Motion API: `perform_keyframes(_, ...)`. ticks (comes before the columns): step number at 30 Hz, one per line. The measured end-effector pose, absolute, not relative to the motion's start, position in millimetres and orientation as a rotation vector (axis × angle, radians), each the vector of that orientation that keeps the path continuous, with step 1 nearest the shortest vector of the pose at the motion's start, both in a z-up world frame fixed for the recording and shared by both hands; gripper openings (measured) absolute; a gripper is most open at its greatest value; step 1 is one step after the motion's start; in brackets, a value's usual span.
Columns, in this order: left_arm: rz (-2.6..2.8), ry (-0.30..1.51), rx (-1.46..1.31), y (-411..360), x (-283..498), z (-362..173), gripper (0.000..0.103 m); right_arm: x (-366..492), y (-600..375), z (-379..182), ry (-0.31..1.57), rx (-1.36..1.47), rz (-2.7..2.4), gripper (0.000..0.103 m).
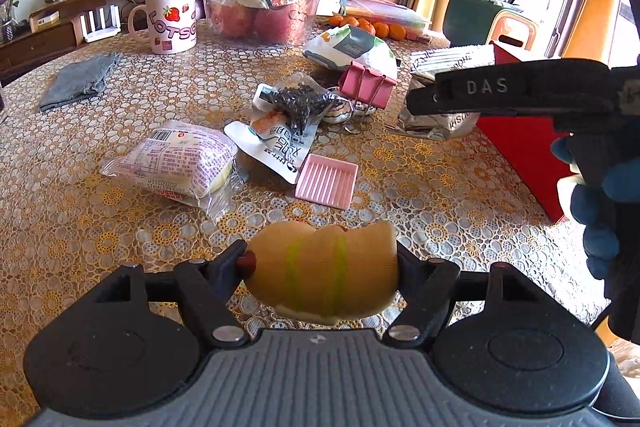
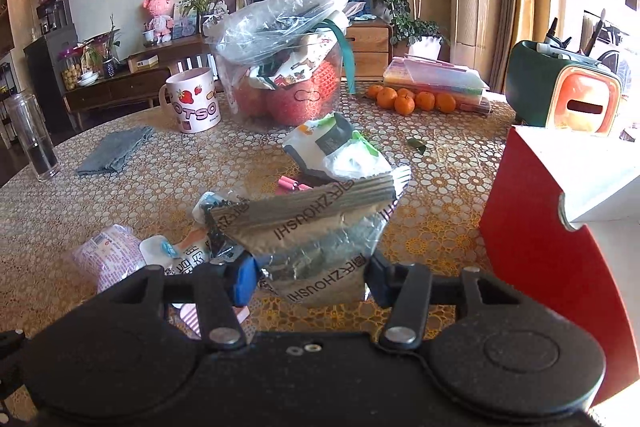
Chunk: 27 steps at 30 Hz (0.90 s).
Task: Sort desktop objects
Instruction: 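Carry the bread toy and foil bag with both tools over the red box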
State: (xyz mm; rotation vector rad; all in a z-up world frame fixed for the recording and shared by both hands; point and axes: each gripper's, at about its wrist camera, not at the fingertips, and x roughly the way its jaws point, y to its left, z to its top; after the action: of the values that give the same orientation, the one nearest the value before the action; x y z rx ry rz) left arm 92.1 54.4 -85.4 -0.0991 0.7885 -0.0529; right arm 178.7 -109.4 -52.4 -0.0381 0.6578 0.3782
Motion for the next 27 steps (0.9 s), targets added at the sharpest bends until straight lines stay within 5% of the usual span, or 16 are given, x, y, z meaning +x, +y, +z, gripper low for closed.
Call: perform_keyframes(27,-0.067,0.662,-0.078,7,80,-12,0.074,109,-205,23,0.550,0.042,0.438,0.053)
